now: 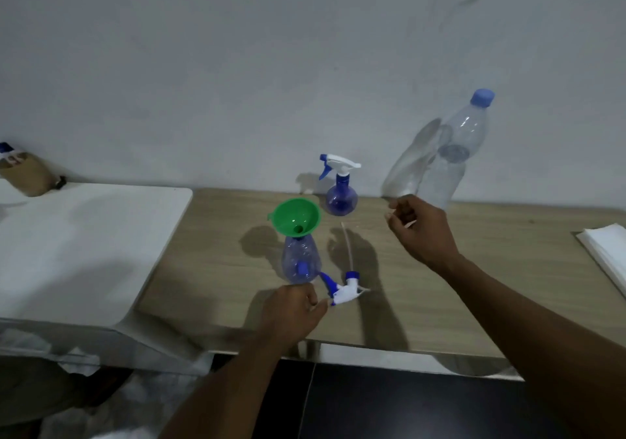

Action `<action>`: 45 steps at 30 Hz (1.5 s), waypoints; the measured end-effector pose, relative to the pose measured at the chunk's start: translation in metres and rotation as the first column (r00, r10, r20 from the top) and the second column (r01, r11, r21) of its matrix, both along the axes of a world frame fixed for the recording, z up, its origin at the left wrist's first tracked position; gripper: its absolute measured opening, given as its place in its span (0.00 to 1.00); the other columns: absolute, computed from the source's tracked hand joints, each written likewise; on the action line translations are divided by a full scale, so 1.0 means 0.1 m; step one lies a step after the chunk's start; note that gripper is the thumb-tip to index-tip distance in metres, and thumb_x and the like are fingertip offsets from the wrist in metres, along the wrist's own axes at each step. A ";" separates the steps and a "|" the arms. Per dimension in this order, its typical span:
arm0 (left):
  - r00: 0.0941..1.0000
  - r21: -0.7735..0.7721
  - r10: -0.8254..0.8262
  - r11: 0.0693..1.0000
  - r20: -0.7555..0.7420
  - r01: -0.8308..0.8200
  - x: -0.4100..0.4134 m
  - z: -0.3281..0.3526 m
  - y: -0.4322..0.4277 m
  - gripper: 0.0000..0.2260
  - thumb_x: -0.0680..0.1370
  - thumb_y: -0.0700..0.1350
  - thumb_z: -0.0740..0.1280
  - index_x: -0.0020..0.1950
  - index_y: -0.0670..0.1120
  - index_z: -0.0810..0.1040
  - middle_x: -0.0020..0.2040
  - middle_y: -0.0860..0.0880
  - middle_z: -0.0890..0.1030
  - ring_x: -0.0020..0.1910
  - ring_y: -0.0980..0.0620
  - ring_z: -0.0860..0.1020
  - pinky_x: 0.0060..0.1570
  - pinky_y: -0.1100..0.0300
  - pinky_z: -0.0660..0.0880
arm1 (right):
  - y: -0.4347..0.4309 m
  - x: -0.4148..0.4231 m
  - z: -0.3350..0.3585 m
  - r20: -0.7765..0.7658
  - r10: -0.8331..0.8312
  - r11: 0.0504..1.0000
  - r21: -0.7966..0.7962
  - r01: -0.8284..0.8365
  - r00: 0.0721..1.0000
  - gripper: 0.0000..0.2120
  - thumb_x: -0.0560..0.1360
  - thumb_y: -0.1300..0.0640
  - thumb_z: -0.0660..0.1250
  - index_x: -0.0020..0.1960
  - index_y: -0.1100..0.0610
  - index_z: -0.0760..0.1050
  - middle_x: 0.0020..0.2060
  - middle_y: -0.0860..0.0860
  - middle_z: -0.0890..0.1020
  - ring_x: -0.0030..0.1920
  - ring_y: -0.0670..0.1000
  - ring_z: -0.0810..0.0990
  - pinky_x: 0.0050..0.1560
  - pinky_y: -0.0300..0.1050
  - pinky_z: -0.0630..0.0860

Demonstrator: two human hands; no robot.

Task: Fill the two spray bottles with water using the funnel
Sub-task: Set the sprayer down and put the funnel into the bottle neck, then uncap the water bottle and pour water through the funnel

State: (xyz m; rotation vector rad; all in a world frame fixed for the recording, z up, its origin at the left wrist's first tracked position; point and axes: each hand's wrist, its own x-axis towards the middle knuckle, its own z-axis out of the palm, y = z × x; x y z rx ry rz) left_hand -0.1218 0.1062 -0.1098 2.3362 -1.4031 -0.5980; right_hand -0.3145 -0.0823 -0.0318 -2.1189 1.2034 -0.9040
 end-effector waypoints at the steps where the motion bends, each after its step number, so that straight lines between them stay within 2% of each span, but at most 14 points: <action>1: 0.999 -0.018 -0.040 0.999 -0.006 0.040 -0.17 0.04 -0.12 0.14 0.75 0.62 0.70 0.40 0.53 0.75 0.36 0.53 0.80 0.39 0.54 0.80 0.38 0.61 0.67 | -0.12 -0.10 0.10 0.013 -0.037 0.998 -0.041 0.038 0.999 0.06 0.73 0.57 0.72 0.50 0.53 0.79 0.37 0.48 0.82 0.37 0.47 0.81 0.46 0.53 0.80; 4: 0.988 -0.142 -0.143 0.981 -0.059 0.133 -0.71 0.26 -0.64 0.15 0.73 0.64 0.70 0.41 0.53 0.77 0.38 0.53 0.80 0.42 0.52 0.82 0.41 0.58 0.76 | -0.60 -0.37 0.49 0.044 -0.107 0.971 -0.210 0.114 0.993 0.08 0.73 0.56 0.70 0.52 0.53 0.78 0.42 0.49 0.82 0.39 0.48 0.80 0.47 0.52 0.79; 7: 0.980 -0.224 -0.174 0.963 -0.096 0.149 -1.13 0.58 -1.32 0.17 0.72 0.63 0.72 0.53 0.53 0.79 0.50 0.52 0.82 0.51 0.50 0.81 0.48 0.55 0.77 | -1.19 -0.57 0.90 -0.012 -0.168 0.938 -0.310 0.157 0.986 0.16 0.74 0.52 0.69 0.60 0.53 0.74 0.53 0.52 0.77 0.48 0.51 0.79 0.49 0.50 0.78; 10: 0.972 -0.281 -0.144 0.956 -0.184 0.088 -1.39 0.95 -1.96 0.28 0.72 0.61 0.74 0.67 0.51 0.74 0.64 0.49 0.79 0.60 0.49 0.78 0.51 0.60 0.73 | -1.71 -0.69 1.21 -0.207 -0.168 0.950 -0.295 0.102 0.964 0.25 0.75 0.47 0.69 0.69 0.51 0.68 0.62 0.58 0.72 0.59 0.61 0.75 0.56 0.54 0.77; 13: 0.952 -0.269 -0.122 0.962 -0.280 0.044 -1.51 1.19 -2.45 0.19 0.74 0.48 0.76 0.59 0.39 0.78 0.65 0.36 0.78 0.57 0.43 0.78 0.42 0.75 0.70 | -2.07 -0.74 1.35 -0.462 -0.091 0.980 -0.199 -0.004 0.882 0.26 0.77 0.43 0.67 0.72 0.51 0.67 0.64 0.60 0.71 0.63 0.64 0.72 0.61 0.58 0.74; 14: 0.947 -0.279 -0.106 0.960 -0.305 0.017 -1.53 1.21 -2.57 0.20 0.73 0.47 0.77 0.60 0.38 0.78 0.67 0.36 0.77 0.61 0.42 0.78 0.47 0.77 0.70 | -2.13 -0.74 1.35 -0.501 -0.053 0.986 -0.162 -0.034 0.864 0.25 0.77 0.42 0.65 0.70 0.51 0.68 0.63 0.60 0.73 0.62 0.64 0.74 0.60 0.57 0.75; 16: 0.929 -0.301 -0.054 0.951 -0.367 -0.064 -1.54 1.17 -2.74 0.40 0.70 0.53 0.80 0.77 0.45 0.66 0.76 0.45 0.69 0.72 0.45 0.71 0.65 0.64 0.68 | -2.18 -0.75 1.32 -0.498 -0.011 0.988 -0.139 -0.068 0.867 0.22 0.78 0.41 0.64 0.65 0.53 0.70 0.58 0.58 0.78 0.57 0.62 0.77 0.54 0.55 0.77; 17: 0.919 -0.308 -0.042 0.947 -0.391 -0.088 -1.55 1.16 -2.80 0.46 0.68 0.55 0.80 0.80 0.48 0.60 0.77 0.47 0.67 0.74 0.47 0.69 0.69 0.59 0.67 | -2.16 -0.76 1.30 -0.486 -0.010 0.985 -0.156 -0.075 0.874 0.21 0.78 0.41 0.63 0.63 0.54 0.70 0.56 0.57 0.80 0.54 0.61 0.78 0.52 0.54 0.77; 21: 0.854 -0.264 -0.059 0.960 -0.516 -0.093 -1.68 1.16 -2.92 0.54 0.61 0.70 0.78 0.80 0.52 0.58 0.74 0.49 0.71 0.73 0.46 0.70 0.72 0.48 0.69 | -1.92 -0.79 1.25 -0.470 0.023 0.960 -0.236 -0.151 0.882 0.20 0.78 0.39 0.63 0.59 0.55 0.70 0.50 0.55 0.81 0.45 0.58 0.79 0.46 0.52 0.78; 26: 0.906 -0.287 0.000 0.948 -0.422 -0.134 -1.69 1.16 -2.73 0.49 0.63 0.63 0.81 0.77 0.53 0.60 0.68 0.52 0.76 0.66 0.48 0.76 0.65 0.49 0.76 | -1.57 -0.84 1.26 -0.482 0.071 0.917 -0.312 -0.247 0.873 0.19 0.78 0.40 0.63 0.56 0.55 0.70 0.46 0.53 0.82 0.41 0.55 0.79 0.43 0.48 0.75; 30: 0.920 -0.300 -0.009 0.947 -0.392 -0.119 -1.57 1.23 -2.36 0.46 0.59 0.66 0.80 0.72 0.55 0.67 0.61 0.55 0.78 0.58 0.52 0.79 0.61 0.51 0.79 | -1.28 -0.83 1.32 -0.432 0.101 0.922 -0.299 -0.248 0.896 0.18 0.79 0.40 0.62 0.56 0.55 0.71 0.44 0.52 0.82 0.40 0.55 0.78 0.40 0.45 0.71; 36: 0.923 -0.317 -0.036 0.944 -0.382 -0.094 -1.32 1.23 -1.71 0.45 0.60 0.62 0.83 0.72 0.52 0.70 0.61 0.53 0.81 0.57 0.54 0.80 0.59 0.52 0.80 | -0.71 -0.65 1.31 -0.443 0.144 0.916 -0.279 -0.289 0.885 0.20 0.79 0.37 0.60 0.55 0.54 0.70 0.39 0.47 0.76 0.36 0.50 0.74 0.31 0.38 0.61; 40: 0.938 -0.326 -0.051 0.943 -0.343 -0.068 -1.14 1.21 -1.40 0.46 0.59 0.62 0.83 0.72 0.51 0.70 0.61 0.53 0.80 0.58 0.54 0.80 0.60 0.53 0.79 | -0.40 -0.53 1.26 -0.442 0.134 0.918 -0.281 -0.279 0.887 0.19 0.78 0.34 0.59 0.50 0.50 0.68 0.37 0.47 0.78 0.35 0.49 0.76 0.33 0.41 0.67; 45: 0.927 -0.315 -0.098 0.949 -0.361 -0.023 -0.98 1.22 -1.26 0.44 0.61 0.60 0.83 0.72 0.51 0.71 0.59 0.53 0.80 0.56 0.54 0.80 0.59 0.54 0.79 | -0.23 -0.30 1.49 -0.587 0.004 0.919 -0.316 -0.234 0.810 0.25 0.78 0.33 0.58 0.44 0.56 0.74 0.37 0.51 0.79 0.37 0.53 0.77 0.38 0.46 0.74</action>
